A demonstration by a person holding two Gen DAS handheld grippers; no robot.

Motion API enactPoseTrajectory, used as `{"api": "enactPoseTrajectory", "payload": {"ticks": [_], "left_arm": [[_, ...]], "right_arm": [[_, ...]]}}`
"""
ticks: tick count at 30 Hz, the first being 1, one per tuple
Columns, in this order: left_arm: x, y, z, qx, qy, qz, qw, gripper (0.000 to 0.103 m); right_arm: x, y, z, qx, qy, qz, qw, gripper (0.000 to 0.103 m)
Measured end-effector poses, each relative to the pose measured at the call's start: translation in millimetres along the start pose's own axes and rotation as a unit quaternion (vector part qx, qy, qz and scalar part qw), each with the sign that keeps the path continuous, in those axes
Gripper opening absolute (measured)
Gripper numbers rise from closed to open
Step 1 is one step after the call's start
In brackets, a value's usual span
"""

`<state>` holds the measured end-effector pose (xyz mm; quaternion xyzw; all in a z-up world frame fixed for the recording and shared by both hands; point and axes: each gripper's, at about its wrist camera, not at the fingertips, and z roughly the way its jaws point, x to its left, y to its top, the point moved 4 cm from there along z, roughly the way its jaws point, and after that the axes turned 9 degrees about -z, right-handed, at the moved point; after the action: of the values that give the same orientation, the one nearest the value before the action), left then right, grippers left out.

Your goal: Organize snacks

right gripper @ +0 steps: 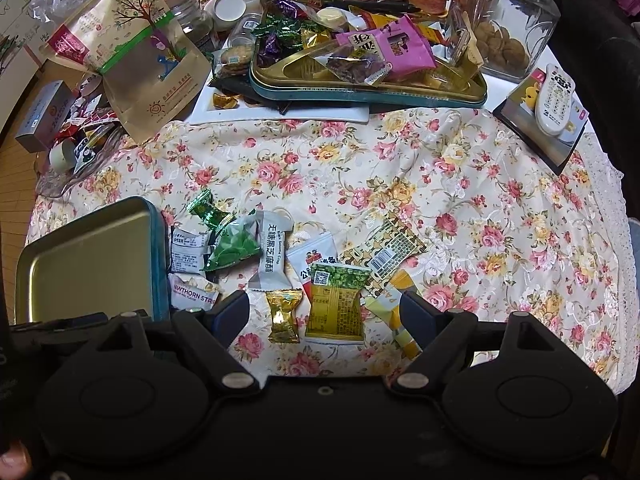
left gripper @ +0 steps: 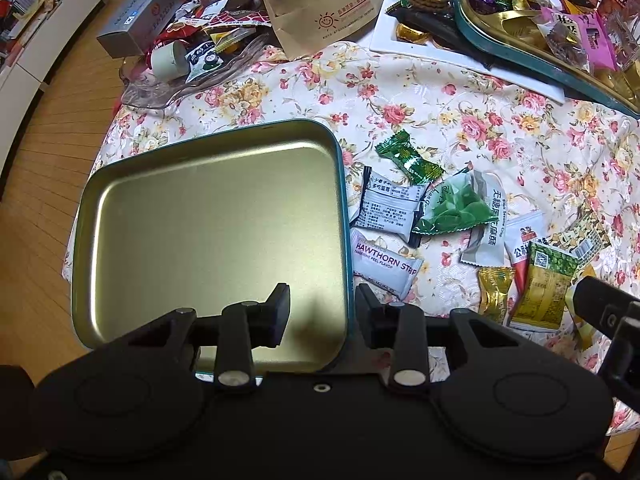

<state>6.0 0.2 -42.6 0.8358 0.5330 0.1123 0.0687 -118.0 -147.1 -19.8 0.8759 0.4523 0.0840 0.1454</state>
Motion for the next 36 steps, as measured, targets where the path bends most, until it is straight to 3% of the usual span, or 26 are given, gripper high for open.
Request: {"api": "enactPoseTrajectory", "payload": {"ticks": [22,36], "left_arm": [[4,1,-5,-0.003,-0.007,-0.005,1.0,0.046],[15,4,-15,-0.025,-0.019,-0.016,0.9994,0.046]], "right_arm": [[2,3,4,0.005,0.0,-0.003,1.0,0.085],[14,3,19,0.014,-0.007,-0.011,1.0,0.085]]}}
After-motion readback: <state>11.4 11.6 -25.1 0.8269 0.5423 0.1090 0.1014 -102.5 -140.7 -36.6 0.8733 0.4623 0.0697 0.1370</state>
